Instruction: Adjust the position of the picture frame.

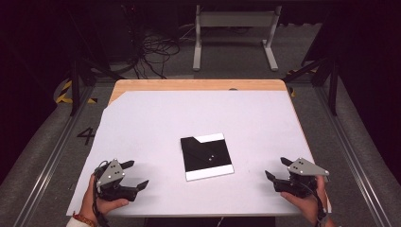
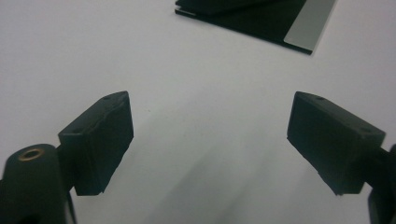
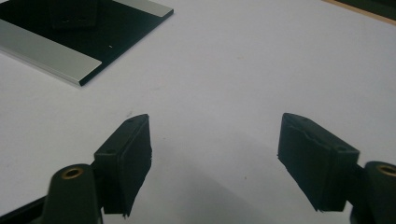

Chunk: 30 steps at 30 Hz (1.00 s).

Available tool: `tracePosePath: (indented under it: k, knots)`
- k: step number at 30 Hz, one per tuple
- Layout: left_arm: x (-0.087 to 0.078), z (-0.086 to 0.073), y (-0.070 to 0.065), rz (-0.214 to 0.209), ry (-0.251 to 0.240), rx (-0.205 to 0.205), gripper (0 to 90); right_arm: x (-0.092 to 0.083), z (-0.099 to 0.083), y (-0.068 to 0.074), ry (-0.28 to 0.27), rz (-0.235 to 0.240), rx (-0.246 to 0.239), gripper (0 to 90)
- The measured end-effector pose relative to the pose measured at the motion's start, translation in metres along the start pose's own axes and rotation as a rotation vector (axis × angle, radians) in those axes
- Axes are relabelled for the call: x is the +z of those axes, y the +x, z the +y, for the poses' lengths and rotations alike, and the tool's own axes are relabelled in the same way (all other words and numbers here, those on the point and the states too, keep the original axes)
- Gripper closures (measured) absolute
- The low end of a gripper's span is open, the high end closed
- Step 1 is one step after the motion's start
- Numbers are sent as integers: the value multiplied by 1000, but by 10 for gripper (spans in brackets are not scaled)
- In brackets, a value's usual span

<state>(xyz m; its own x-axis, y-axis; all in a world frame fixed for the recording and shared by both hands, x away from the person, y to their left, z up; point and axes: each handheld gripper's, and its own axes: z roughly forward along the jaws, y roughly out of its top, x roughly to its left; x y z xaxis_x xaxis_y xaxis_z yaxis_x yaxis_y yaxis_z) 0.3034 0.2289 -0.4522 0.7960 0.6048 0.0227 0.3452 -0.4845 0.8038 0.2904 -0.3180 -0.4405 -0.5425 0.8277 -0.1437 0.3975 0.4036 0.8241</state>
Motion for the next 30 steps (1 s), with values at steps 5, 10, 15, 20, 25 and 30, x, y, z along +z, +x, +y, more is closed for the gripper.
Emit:
tracePosePath:
  k: [5,10,15,20,25,30]
  knots:
    - [5,1,-6,-32,32,26,353,-3,2,-3,-29,16,0,425]
    - [5,2,-5,-57,45,30,591,0,5,-3,-39,73,13,659]
    - [15,10,-6,-93,71,37,896,11,12,-3,-20,121,4,866]
    - [28,20,-6,-114,80,39,897,28,22,7,8,177,-2,899]
    - [49,31,-10,-161,114,62,897,41,29,14,22,194,-1,900]
    - [67,43,-21,-197,137,102,897,58,38,27,43,225,-25,900]
